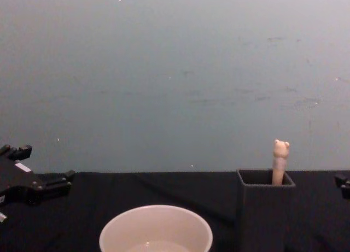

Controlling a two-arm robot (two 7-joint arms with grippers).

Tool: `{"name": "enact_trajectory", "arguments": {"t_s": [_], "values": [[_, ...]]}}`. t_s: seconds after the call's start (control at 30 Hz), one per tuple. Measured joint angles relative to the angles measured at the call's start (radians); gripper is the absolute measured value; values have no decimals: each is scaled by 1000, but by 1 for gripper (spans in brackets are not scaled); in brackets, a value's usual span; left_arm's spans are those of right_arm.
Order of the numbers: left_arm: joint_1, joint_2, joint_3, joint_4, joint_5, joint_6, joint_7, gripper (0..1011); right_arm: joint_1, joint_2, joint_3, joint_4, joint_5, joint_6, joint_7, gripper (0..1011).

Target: Pick up the stirring spoon with one hand, stir inside the cup, then place it back in its original position.

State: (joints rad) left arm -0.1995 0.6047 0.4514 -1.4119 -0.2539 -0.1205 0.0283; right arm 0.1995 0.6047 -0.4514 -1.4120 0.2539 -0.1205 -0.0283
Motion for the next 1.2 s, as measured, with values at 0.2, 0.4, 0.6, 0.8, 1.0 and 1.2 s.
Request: {"name": "enact_trajectory", "arguments": {"t_s": [0.2, 0.4, 0.6, 0.8, 1.0, 1.2], "values": [[0, 0, 0, 0, 0, 0, 0, 1001, 0, 0, 0, 0, 0, 0, 0, 1002], [0, 0, 0, 0, 0, 0, 0, 1001, 0, 0, 0, 0, 0, 0, 0, 1002], [0, 0, 0, 0, 0, 0, 0, 1001, 0, 0, 0, 0, 0, 0, 0, 1002], [0, 0, 0, 0, 0, 0, 0, 1001, 0, 0, 0, 0, 0, 0, 0, 1002], [0, 0, 0, 0, 0, 0, 0, 1001, 0, 0, 0, 0, 0, 0, 0, 1002], [0, 0, 0, 0, 0, 0, 0, 1001, 0, 0, 0, 0, 0, 0, 0, 1002]]}}
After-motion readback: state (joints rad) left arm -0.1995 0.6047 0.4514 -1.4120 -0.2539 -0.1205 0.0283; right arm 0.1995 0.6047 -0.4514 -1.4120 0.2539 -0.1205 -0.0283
